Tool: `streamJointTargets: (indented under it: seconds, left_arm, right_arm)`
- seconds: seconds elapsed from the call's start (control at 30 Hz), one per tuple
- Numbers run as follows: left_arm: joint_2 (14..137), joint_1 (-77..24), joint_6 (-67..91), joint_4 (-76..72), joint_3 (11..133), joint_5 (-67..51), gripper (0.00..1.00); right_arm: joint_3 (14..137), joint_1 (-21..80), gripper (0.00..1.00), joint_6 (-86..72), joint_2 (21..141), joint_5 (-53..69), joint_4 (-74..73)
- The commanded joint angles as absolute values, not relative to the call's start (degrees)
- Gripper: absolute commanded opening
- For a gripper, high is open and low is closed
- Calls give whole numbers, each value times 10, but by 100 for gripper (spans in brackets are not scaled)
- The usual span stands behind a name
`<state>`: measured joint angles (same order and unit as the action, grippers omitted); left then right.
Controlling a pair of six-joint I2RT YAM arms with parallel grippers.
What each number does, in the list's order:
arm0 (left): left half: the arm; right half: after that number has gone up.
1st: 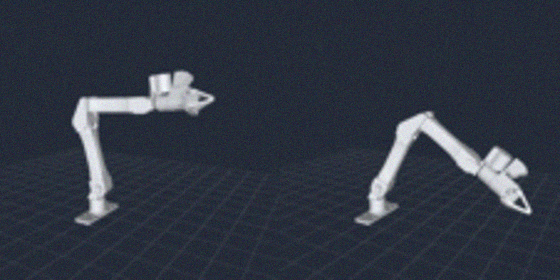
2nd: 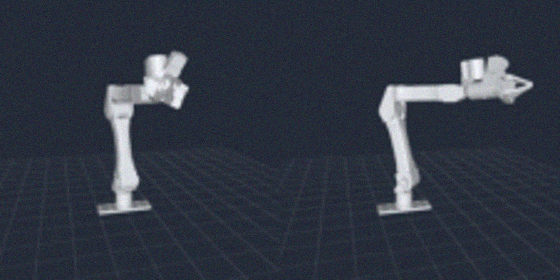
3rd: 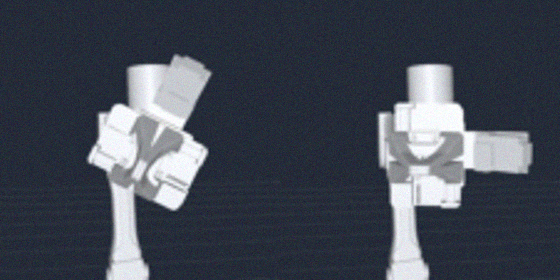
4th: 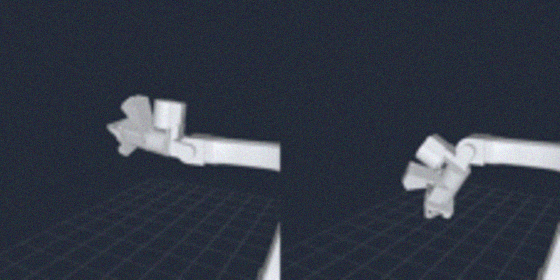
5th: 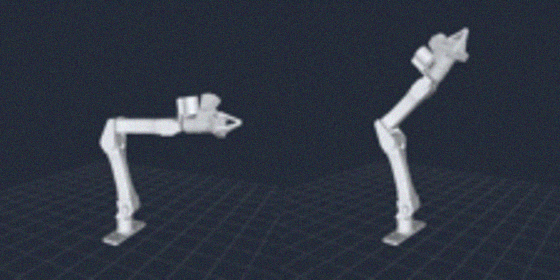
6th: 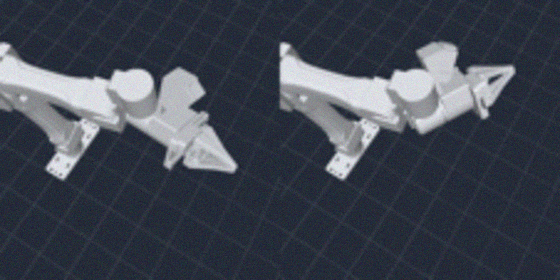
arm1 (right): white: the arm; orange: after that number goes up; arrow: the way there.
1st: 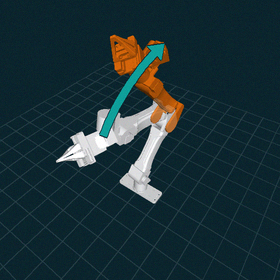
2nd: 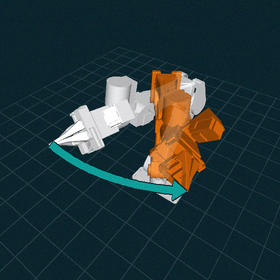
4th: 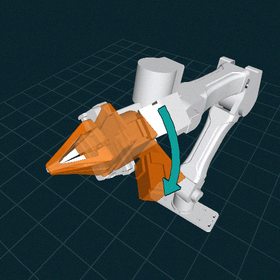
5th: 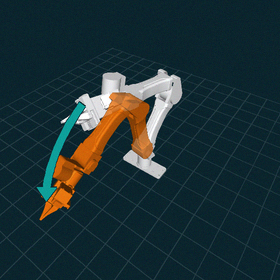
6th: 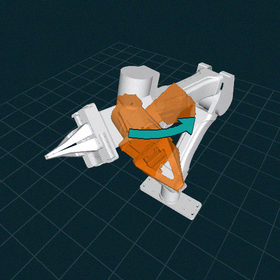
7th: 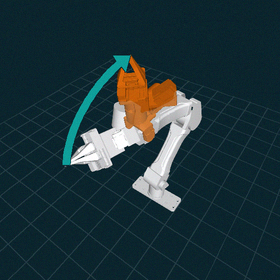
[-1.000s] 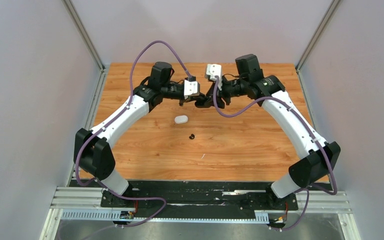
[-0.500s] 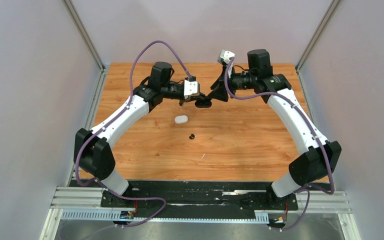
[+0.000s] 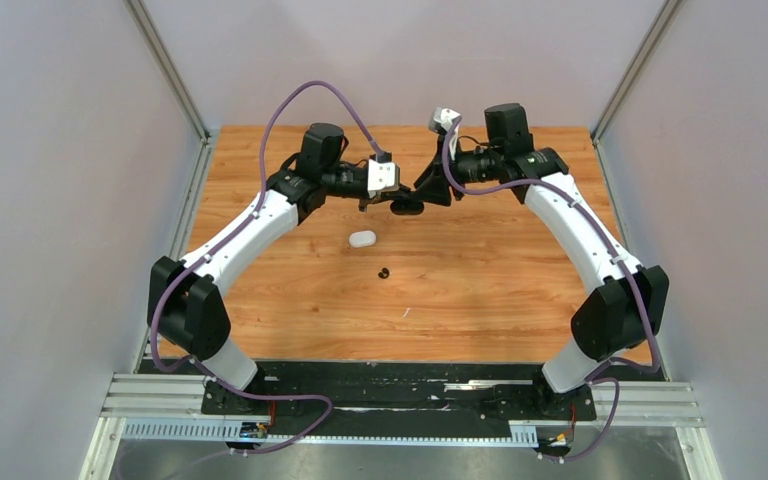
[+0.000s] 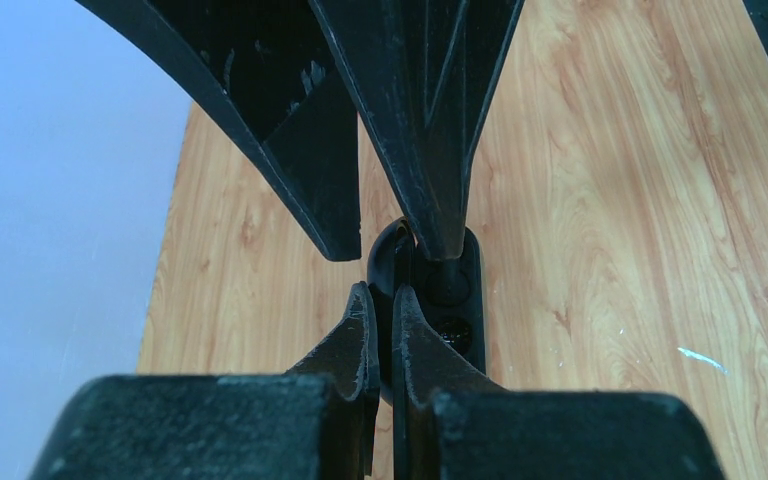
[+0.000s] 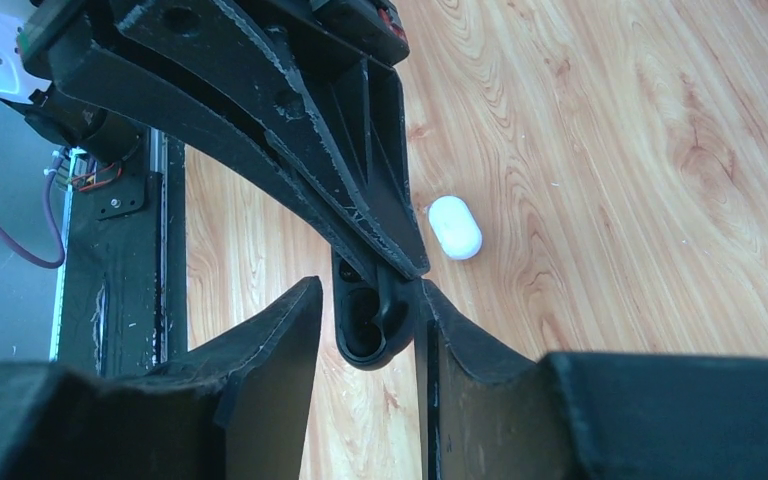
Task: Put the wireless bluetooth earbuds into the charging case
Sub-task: Adjust the right earbud in the right side groove of the charging case.
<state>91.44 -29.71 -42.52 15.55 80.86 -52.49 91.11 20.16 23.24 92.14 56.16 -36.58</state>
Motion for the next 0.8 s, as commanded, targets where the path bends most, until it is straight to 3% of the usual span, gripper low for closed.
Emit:
streamJointTargets:
  seconds: [0.0,0.2,0.47,0.63,0.77]
  left_arm:
    - [894,-301,-419,133,827,-546,0]
    - [895,-301,-418,139,828,-543,0]
    - [891,-282,-391,208,824,-427,0]
    - [856,-258,-348,209,784,-340,0]
    - [831,-219,-318,217,752,-303,0]
  right_arm:
    - [917,204,38,246,930,585,-344]
    - [915,204,42,249,924,574,-343]
    - [852,166,44,204,861,528,-299]
    - [712,169,45,298,813,582,-235]
    - [678,180,41,421,852,607,-253]
